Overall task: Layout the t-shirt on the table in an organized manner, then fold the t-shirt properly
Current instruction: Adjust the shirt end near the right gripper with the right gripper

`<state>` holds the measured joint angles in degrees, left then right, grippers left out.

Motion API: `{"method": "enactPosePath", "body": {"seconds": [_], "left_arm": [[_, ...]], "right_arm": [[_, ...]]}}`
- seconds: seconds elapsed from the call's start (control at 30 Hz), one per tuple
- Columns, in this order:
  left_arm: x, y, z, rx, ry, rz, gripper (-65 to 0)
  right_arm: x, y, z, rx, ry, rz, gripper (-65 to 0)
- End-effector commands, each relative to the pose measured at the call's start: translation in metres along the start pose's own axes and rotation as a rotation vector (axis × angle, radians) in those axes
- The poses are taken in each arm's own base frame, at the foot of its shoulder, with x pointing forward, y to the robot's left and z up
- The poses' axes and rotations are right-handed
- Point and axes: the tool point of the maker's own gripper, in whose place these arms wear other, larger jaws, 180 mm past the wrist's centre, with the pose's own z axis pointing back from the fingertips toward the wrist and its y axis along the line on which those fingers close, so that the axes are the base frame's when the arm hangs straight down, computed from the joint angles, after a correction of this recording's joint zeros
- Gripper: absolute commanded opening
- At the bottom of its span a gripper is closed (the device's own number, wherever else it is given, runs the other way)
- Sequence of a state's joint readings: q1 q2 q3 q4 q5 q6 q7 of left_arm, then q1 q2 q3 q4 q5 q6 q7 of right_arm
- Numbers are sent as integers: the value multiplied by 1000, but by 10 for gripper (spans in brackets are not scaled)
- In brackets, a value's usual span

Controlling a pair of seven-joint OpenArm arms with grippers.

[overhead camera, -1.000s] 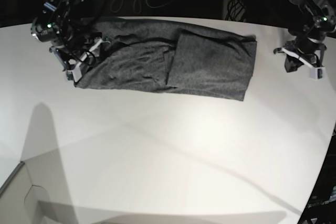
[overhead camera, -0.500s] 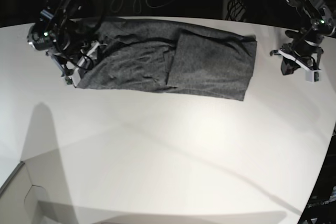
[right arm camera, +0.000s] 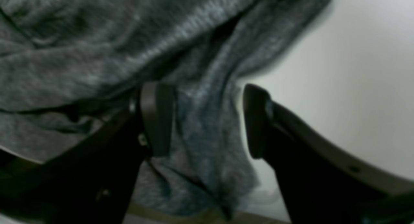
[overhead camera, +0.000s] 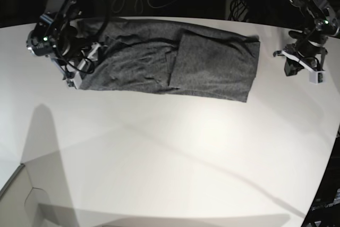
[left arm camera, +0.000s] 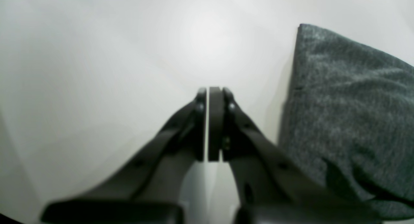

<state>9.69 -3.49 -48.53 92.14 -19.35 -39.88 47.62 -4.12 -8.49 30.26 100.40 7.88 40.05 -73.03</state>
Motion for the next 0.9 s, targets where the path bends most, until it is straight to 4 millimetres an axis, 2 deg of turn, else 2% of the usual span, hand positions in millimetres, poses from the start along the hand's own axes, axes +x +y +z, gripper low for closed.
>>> {"method": "enactPosePath", "body": {"seconds": [0.0,0.3,0.5,0.7,0.87], "left_arm": [[14,2,4,1,-43,-16,-636],[13,7,6,13,-44,-17,-636],[5,11,5,47,-5,-45,-637],[5,10,5,43,-3,-43,-637],[5,12,5,47,-2,-46,-637]], "right_arm": [[11,1,4,-1,-34,4,-298],[20,4,3,8,-50,6,-300],[23,4,3,9,-57,8,-308],[38,24,6,118,-146,-17,-363],[32,28,-3,143,-117,-31,-363]]}}
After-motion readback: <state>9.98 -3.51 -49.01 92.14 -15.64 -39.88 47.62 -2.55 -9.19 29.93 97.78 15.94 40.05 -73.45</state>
